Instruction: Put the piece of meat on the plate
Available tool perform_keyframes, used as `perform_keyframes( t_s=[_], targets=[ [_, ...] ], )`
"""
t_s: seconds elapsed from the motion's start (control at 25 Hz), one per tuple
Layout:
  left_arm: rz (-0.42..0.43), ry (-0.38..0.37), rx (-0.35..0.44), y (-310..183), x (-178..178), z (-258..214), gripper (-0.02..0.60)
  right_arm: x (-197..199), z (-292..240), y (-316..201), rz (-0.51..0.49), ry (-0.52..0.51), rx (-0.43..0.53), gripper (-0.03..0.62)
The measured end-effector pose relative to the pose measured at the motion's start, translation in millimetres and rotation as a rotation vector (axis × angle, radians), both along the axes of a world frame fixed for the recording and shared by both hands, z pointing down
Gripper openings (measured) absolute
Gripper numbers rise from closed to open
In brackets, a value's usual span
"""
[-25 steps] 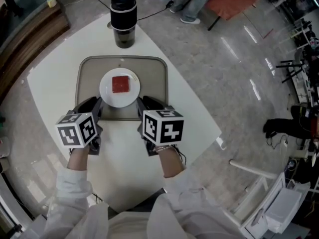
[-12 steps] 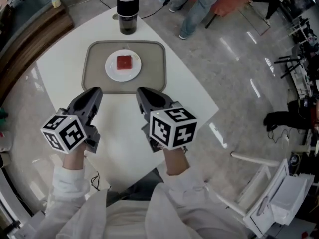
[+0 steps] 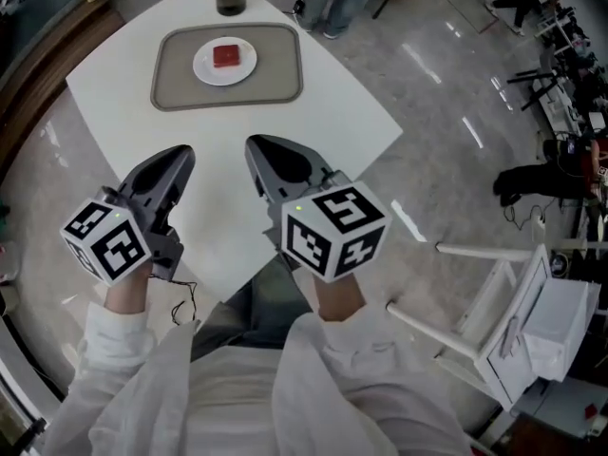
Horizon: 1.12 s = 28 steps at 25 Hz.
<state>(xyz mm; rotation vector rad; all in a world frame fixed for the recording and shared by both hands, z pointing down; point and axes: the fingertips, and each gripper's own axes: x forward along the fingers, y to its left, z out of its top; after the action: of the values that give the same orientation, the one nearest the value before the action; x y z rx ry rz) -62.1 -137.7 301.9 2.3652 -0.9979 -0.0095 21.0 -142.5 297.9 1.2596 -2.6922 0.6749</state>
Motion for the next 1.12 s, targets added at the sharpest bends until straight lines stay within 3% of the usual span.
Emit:
perform_keyframes(
  t_s=[0.32,0.72,0.96,1.12],
  targets=[
    [0.031,-0.017,-0.01,81,10,6,0.014,11,-10,71,-0.022,0.045,0.051,0.015],
    [0.035,0.035,-0.062,136,38,10,0.014,15,3,133,-0.118,0.021,-0.001,0.015],
    [-0.04,0.027,-0.101,163,56,20,0.014,19,12,162,-0.152,-0.003,-0.021,0.015],
    [-0.037,0.048,-0.129,179,72,26,0.014,25,15,171,-0.142,-0.003,-0.033,0.015]
  ],
)
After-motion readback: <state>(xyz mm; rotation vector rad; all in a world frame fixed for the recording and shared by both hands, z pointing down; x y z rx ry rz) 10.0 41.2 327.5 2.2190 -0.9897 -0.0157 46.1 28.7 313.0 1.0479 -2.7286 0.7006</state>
